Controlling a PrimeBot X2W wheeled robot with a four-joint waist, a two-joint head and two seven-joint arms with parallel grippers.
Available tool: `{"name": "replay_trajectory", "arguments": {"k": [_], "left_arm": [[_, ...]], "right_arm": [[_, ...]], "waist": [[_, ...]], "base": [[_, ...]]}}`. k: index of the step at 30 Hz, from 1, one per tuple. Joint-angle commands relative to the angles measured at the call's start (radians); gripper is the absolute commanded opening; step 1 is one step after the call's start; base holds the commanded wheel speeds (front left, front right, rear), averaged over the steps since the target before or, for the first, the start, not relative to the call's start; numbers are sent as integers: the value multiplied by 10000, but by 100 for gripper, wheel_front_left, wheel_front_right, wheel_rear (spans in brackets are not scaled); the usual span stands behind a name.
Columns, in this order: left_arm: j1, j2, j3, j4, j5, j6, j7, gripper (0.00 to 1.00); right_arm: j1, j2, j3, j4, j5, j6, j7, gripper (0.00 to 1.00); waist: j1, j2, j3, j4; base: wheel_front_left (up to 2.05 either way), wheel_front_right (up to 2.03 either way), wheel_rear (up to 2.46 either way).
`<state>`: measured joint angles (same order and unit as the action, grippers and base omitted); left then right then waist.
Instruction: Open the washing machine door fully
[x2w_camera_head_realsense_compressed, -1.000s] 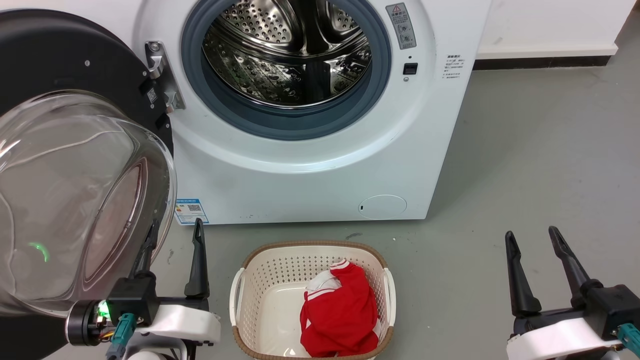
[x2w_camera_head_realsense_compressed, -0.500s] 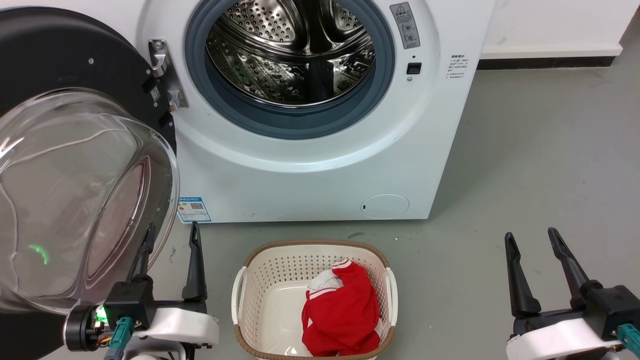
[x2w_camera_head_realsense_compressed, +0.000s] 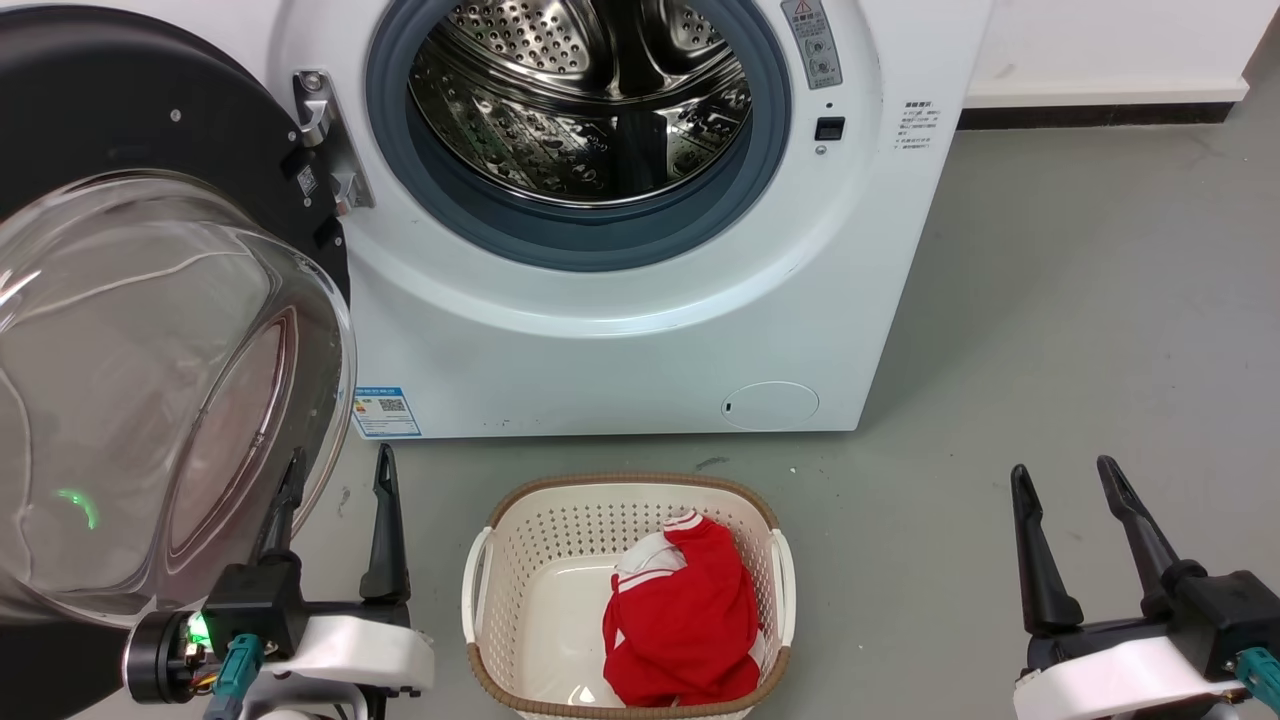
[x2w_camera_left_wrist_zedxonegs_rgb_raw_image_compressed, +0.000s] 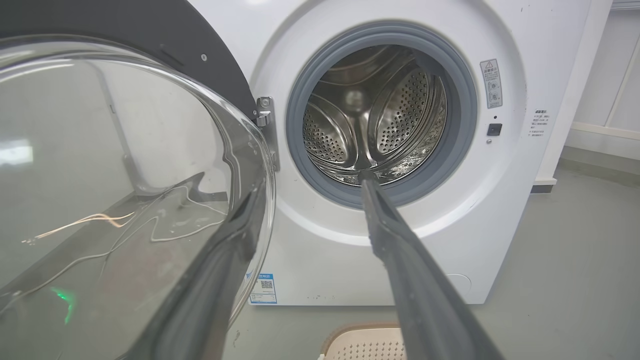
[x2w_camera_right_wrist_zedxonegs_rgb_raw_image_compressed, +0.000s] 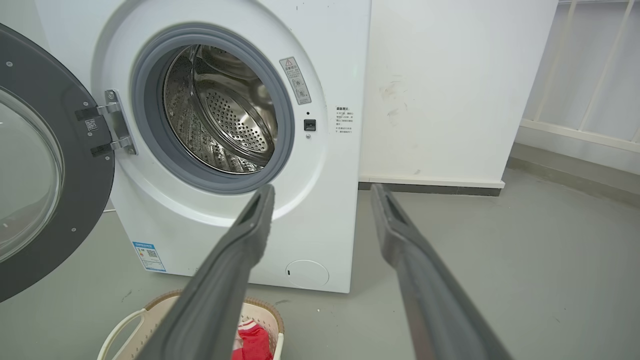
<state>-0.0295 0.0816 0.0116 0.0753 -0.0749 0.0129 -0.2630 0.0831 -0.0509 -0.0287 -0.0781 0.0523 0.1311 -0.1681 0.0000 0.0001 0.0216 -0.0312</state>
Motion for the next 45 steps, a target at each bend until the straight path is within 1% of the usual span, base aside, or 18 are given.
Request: {"name": "replay_trajectory", "arguments": {"k": [1, 2, 3, 6, 14, 26, 45], "left_arm": [[-44, -47, -1, -6, 22, 35, -26, 100], [-40, -48, 0, -8, 23, 27, -26, 100], [-1, -28, -13, -2, -4, -5, 2, 0], [-73, -41, 93, 252, -260, -44, 132, 0], [-184, -71, 232, 442, -1991, -200, 609, 0], [-234, -107, 292, 566, -4230, -406, 1063, 0], [-399, -157, 482, 849, -7178, -685, 1772, 0]], "right_arm": [[-35, 16, -18, 16, 34, -7, -42, 100], [-40, 16, -9, 14, 37, -7, -42, 100], [0, 0, -1, 10, 20, 0, -5, 0], [80, 0, 88, 111, 278, 0, -18, 0], [-184, -127, 78, 461, 2221, -1, 222, 0], [-516, -248, 107, 943, 4599, -1, 513, 0], [-904, -345, 65, 1528, 7685, -2, 950, 0]], "waist": [[0, -1, 16, -3], [0, -1, 25, -5], [0, -1, 26, -5], [0, -1, 27, -3], [0, -1, 13, 20], [0, -1, -8, 49], [0, -1, -40, 97]], "base": [[0, 0, 0], [0, 0, 0], [0, 0, 0], [0, 0, 0], [0, 0, 0], [0, 0, 0], [0, 0, 0]]}}
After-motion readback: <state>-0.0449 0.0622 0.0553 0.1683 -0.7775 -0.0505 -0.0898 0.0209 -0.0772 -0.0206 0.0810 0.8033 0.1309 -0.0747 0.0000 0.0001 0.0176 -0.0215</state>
